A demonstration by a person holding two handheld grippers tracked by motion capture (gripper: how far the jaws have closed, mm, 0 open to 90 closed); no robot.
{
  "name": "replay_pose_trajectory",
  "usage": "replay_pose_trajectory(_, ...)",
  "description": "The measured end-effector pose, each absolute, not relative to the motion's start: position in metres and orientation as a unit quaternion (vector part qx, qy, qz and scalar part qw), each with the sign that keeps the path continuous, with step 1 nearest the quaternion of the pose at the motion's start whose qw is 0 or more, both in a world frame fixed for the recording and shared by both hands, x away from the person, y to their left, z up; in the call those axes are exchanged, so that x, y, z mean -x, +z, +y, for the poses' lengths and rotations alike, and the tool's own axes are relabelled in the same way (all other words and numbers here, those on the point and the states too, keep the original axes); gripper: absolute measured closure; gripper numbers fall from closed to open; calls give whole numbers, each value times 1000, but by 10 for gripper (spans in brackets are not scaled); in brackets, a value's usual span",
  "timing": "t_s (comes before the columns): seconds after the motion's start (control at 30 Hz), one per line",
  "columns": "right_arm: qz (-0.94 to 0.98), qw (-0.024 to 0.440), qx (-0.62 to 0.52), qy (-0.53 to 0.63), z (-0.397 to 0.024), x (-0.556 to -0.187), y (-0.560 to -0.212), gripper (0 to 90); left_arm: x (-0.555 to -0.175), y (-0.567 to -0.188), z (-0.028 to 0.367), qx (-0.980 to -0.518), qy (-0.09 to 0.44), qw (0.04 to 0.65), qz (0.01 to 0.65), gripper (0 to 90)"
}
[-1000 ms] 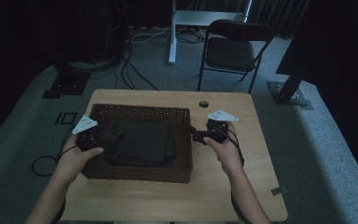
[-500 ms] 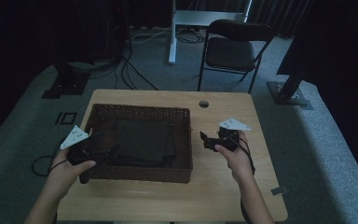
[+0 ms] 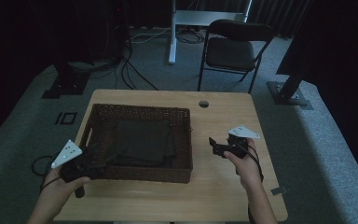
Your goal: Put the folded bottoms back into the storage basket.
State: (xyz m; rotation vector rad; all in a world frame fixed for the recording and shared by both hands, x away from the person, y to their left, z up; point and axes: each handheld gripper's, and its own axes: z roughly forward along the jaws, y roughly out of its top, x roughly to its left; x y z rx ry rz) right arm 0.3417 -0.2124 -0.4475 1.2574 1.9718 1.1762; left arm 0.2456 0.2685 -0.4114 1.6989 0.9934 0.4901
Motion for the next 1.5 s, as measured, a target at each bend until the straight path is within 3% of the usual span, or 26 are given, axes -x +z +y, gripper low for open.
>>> replay_pose_trajectory(0.7, 717, 266, -479, 431, -243, -318, -472, 126, -198, -448, 275, -714, 193, 523, 422, 179)
replay_pose_trajectory(1.5, 706, 256, -524, 401, -272, -302, -519, 127, -193, -526, 285, -720, 172, 456, 494, 179)
